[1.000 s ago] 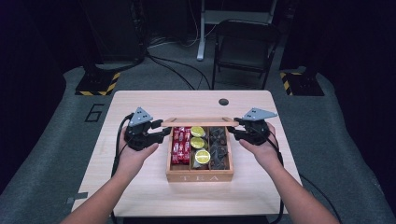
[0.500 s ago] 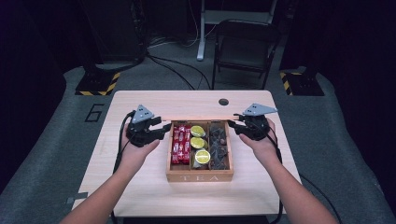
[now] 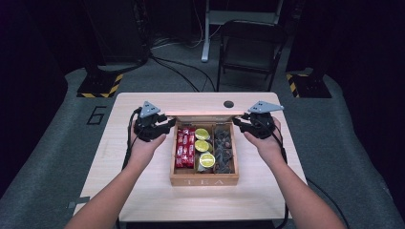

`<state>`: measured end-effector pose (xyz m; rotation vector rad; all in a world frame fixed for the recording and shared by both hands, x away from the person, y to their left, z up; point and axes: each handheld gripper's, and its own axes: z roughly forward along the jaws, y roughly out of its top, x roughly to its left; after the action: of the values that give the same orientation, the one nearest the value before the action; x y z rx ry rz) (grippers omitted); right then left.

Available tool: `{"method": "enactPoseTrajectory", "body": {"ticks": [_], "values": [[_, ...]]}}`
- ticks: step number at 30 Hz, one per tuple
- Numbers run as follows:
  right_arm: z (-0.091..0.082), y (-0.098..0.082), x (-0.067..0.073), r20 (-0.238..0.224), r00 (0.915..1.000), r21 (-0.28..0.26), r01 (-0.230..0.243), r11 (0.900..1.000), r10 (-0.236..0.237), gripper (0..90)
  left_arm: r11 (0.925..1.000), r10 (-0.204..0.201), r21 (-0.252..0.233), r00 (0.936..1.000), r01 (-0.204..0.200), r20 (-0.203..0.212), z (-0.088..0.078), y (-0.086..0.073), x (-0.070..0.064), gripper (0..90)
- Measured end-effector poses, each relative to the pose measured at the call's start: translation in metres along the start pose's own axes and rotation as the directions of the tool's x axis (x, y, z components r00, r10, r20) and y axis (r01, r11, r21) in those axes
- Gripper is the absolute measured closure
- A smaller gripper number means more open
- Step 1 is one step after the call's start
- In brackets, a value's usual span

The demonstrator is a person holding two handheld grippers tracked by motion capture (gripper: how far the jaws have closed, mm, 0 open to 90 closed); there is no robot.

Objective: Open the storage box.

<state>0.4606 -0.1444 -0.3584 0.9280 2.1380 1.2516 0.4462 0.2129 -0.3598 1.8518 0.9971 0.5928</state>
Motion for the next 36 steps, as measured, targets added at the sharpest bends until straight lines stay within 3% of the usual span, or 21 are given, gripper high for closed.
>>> {"method": "enactPoseTrajectory", "body": {"ticks": [6, 20, 25, 36], "values": [[0.003, 0.003, -0.002, 0.008, 0.9997, -0.014, -0.023, 1.000, 0.023, 62.3, 0.9999, 0.004, -0.009, 0.9999, -0.004, -0.011, 0.004, 0.003, 0.001, 62.1], [0.010, 0.010, -0.008, 0.025, 0.9981, -0.043, -0.056, 0.997, 0.057, 62.6, 0.9989, -0.031, -0.035, 0.9986, 0.030, -0.043, 0.012, 0.011, 0.004, 63.5], [0.013, 0.010, -0.012, 0.020, 0.9982, -0.056, -0.055, 0.997, 0.056, 61.5, 0.9995, -0.020, -0.024, 0.9986, 0.018, -0.048, 0.014, 0.014, 0.006, 64.0], [0.033, 0.004, -0.018, 0.036, 0.9989, 0.000, -0.030, 1.000, 0.030, 56.5, 0.9994, -0.020, -0.028, 0.9985, 0.019, -0.051, 0.020, 0.021, 0.011, 64.3]]}}
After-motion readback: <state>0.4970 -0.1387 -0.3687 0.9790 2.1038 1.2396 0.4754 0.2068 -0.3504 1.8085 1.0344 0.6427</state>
